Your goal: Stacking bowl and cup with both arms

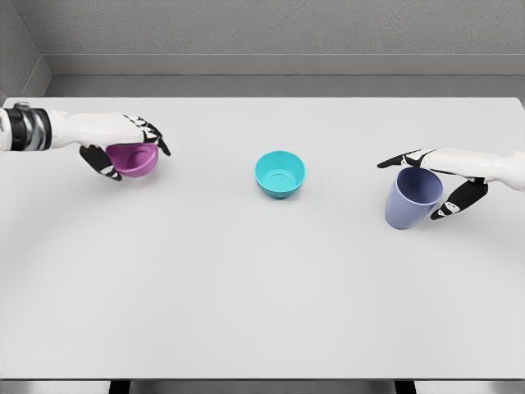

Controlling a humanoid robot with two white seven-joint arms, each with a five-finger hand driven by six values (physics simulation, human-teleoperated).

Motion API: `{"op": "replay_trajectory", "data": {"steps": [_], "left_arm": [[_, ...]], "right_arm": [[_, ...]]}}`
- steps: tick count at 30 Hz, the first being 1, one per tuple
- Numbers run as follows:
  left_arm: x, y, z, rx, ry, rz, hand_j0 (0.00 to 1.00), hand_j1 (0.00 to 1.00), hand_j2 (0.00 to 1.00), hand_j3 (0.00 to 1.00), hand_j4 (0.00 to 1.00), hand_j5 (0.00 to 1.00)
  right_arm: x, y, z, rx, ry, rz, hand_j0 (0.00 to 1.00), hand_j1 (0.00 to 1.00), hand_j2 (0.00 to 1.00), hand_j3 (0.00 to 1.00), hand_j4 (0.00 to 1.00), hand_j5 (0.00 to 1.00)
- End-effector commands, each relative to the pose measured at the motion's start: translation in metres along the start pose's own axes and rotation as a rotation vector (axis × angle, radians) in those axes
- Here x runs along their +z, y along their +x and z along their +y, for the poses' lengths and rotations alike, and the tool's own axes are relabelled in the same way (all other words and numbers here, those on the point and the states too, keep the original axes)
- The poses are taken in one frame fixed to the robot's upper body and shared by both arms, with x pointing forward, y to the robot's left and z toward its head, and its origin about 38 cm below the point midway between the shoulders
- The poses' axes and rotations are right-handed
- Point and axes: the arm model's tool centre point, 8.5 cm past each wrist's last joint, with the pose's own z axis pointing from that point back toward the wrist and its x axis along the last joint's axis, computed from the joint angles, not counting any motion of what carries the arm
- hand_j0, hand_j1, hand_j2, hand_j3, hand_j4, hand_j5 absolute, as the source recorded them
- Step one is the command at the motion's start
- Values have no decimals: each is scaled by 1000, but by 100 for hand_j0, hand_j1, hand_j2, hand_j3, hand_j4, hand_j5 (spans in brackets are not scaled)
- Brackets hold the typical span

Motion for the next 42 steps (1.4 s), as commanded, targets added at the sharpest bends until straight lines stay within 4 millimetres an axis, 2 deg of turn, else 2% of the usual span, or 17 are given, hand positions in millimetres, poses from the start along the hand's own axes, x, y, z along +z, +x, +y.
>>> {"op": "replay_trajectory", "data": {"steps": [1,3,13,19,28,37,42], "left_arm": [[-3,5,3,-9,7,-13,81,81,81,81,81,81],[-13,12,6,-17,10,-35,81,81,81,81,81,81],[-34,31,22,-64,23,-79,81,81,81,81,81,81],[-48,45,38,-84,46,-117,81,81,81,81,81,81],[-68,63,48,-115,52,-159,81,81,81,81,81,81],[-89,83,55,-136,59,-204,81,81,81,81,81,81],[-97,94,66,-156,71,-226,81,81,81,81,81,81]], "right_arm": [[0,0,-1,-5,-5,-1,100,100,100,100,100,100],[0,-3,2,-12,3,7,97,97,97,97,97,97],[1,-3,1,-1,5,13,60,60,60,60,60,60],[0,-3,1,0,6,13,61,61,61,61,61,61],[3,-3,-3,6,-1,16,62,62,62,62,62,62],[9,-1,-16,25,-22,21,62,62,62,62,62,62],[9,2,-20,33,-28,18,62,62,62,62,62,62]]}}
